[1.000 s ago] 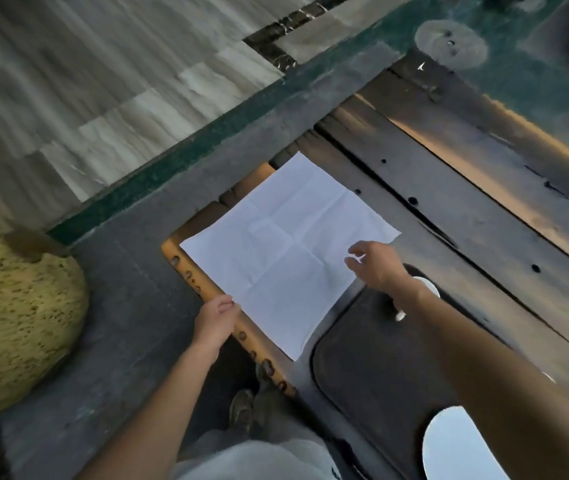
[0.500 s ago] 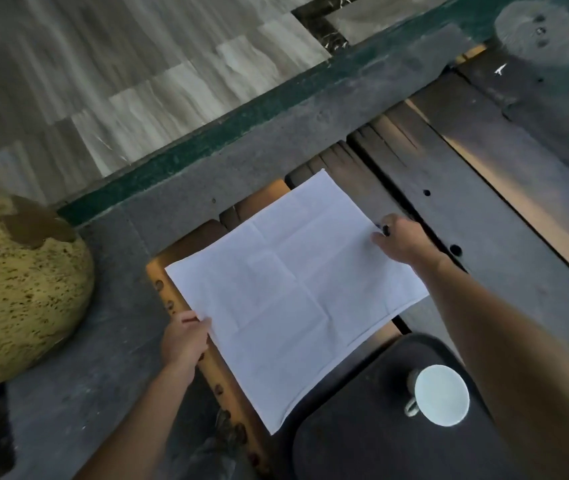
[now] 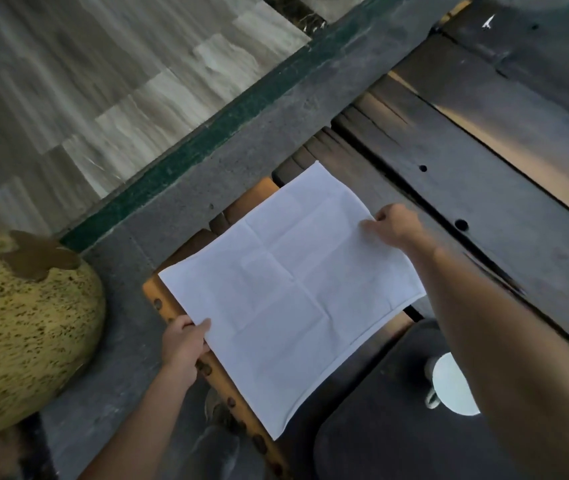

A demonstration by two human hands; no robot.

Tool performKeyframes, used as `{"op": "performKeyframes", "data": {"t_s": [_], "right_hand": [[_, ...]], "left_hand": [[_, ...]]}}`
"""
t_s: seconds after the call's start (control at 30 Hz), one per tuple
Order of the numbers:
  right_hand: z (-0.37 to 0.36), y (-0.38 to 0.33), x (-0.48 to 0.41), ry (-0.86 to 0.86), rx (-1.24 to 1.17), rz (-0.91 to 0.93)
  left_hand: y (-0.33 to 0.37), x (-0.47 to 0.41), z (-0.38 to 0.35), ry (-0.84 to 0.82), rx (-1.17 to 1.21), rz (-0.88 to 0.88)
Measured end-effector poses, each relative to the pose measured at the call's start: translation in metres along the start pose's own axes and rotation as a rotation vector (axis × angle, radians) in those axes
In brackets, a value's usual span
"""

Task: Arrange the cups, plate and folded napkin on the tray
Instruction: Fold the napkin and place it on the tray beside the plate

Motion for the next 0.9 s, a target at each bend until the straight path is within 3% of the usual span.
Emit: {"op": "performKeyframes", "data": {"t_s": [0.37, 0.6, 0.9], "right_hand": [[-0.023, 0.034, 0.043, 0.081, -0.328, -0.067], [-0.044, 0.067, 0.091, 0.172, -0.215, -0.285], [-0.066, 0.077, 0.141, 0.133, -0.145, -0.572]], "left_hand": [[0.071, -0.081, 0.013, -0.183, -0.178, -0.212], [0.149, -0.153, -0.021, -0.446, -0.369, -0.385], [0.241, -0.18, -0.13, -0.828, -0.556, -0.682]]}}
Point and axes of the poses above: each hand's wrist, its own x-axis away from the middle knuckle, its own z-axis out of the back of the hand, y = z × x, the point moved 1 cm from there along -x, towards the middle knuckle, and after that the axes turned 13 degrees about -z, right-handed, at the moved point
